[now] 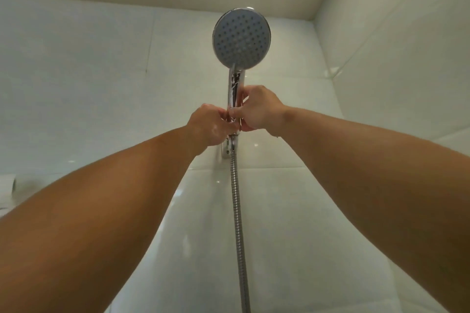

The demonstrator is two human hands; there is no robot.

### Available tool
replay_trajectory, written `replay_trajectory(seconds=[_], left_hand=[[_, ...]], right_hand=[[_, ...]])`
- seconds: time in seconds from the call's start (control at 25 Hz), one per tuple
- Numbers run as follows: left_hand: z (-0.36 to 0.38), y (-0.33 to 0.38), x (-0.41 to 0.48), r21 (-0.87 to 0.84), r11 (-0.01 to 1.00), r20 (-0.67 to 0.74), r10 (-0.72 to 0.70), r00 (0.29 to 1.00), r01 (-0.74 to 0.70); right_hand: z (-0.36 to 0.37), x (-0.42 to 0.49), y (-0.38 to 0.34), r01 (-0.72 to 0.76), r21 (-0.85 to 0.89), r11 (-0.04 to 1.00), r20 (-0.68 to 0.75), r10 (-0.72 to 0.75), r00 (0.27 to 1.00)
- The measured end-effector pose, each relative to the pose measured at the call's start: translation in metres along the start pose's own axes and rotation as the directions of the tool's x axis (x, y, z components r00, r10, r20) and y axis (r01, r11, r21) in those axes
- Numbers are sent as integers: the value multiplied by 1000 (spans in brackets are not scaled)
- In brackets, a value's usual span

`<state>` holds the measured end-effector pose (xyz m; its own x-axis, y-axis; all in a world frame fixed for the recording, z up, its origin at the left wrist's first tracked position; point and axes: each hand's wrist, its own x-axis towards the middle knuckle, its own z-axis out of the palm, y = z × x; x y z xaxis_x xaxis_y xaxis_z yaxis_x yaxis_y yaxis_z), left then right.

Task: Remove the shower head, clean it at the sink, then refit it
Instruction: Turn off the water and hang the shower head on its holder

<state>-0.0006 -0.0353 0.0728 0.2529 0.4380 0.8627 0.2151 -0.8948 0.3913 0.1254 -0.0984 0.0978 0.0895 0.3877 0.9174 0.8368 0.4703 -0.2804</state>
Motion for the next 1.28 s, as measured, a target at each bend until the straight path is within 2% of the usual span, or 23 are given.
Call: replay_trajectory(seconds=[0.12, 0.24, 0.36, 0.52, 0.76, 1.04, 1.28], left_hand=[[-1, -6, 22, -36, 999, 10, 5, 1000, -4], [-2, -9, 32, -94, 996, 46, 11, 999, -6], [-5, -5, 41, -147, 989, 40, 38, 998, -31], [-6, -9, 43, -108, 993, -17, 53, 998, -54], [-5, -16, 39, -131, 990, 5, 55, 998, -54], [2, -30, 28, 71, 993, 8, 95, 995, -95], [5, -39, 23, 3, 998, -19, 57, 998, -57]], right_hand=[[3, 22, 7, 5, -53, 999, -20, -6, 1000], [1, 36, 13, -20, -10, 1000, -14, 20, 1000], [-1, 46, 10, 29, -3, 1000, -33, -29, 999], [4, 49, 10, 78, -2, 997, -44, -79, 996], [7, 41, 18, 103, 64, 993, -30, -102, 994], [8, 16, 25, 160, 19, 987, 60, -161, 985], [16, 9, 38, 137, 56, 989, 45, -140, 989]])
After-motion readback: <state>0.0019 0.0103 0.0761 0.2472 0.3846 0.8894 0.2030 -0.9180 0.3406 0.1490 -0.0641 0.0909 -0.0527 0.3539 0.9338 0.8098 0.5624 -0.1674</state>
